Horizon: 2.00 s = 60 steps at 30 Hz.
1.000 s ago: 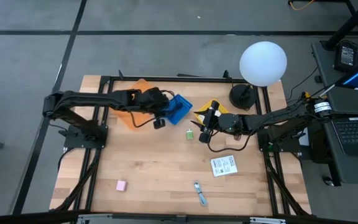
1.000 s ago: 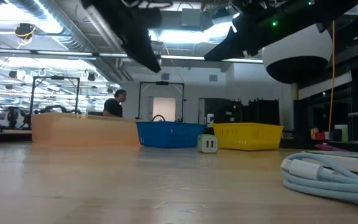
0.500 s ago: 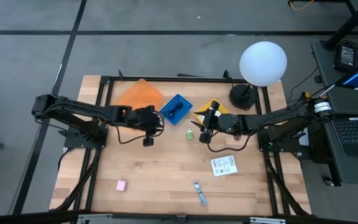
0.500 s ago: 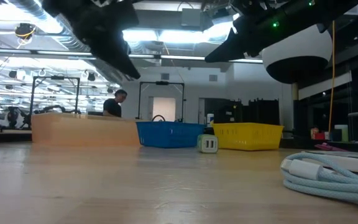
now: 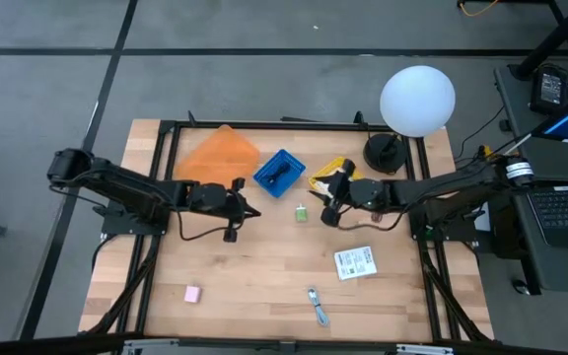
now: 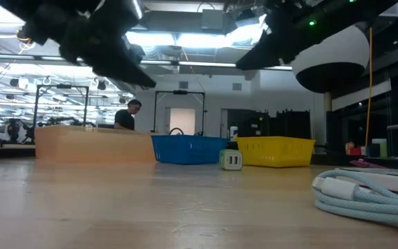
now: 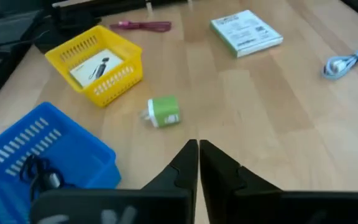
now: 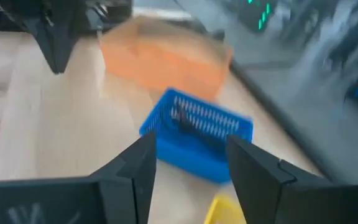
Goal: Pick and place items into bin
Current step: Put the pink charger cable into the orange bin
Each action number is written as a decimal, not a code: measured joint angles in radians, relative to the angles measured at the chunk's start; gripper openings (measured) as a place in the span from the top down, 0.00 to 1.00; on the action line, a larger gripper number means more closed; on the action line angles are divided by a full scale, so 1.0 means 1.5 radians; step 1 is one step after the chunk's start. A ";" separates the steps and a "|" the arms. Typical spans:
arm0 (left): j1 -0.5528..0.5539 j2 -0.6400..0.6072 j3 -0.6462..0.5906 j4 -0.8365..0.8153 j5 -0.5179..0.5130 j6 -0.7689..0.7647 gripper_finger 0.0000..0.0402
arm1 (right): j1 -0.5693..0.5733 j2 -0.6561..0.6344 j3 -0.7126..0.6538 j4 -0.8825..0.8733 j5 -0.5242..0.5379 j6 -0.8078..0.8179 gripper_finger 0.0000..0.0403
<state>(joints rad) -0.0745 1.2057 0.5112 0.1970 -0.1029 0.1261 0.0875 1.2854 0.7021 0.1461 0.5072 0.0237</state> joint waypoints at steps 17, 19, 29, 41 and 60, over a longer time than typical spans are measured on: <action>0.012 -0.079 -0.047 0.020 0.046 0.017 0.99 | 0.041 -0.080 0.000 -0.474 -0.028 0.562 0.57; 0.012 -0.079 -0.047 0.021 0.043 0.005 0.99 | 0.041 -0.080 0.001 -0.513 -0.058 0.607 0.57; 0.012 -0.078 -0.047 0.018 -0.046 -0.006 0.99 | 0.040 -0.068 0.064 -0.811 -0.092 0.843 0.57; 0.012 -0.078 -0.047 0.018 -0.128 -0.023 0.99 | 0.040 -0.067 -0.020 -0.822 -0.090 1.009 0.57; 0.012 -0.078 -0.047 0.018 -0.128 -0.024 0.99 | 0.037 -0.069 -0.217 -0.588 -0.068 1.081 0.57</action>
<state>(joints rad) -0.0559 1.0885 0.4404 0.2234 -0.2950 0.0905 0.1429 1.1812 0.3766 -0.7359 0.4052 1.6455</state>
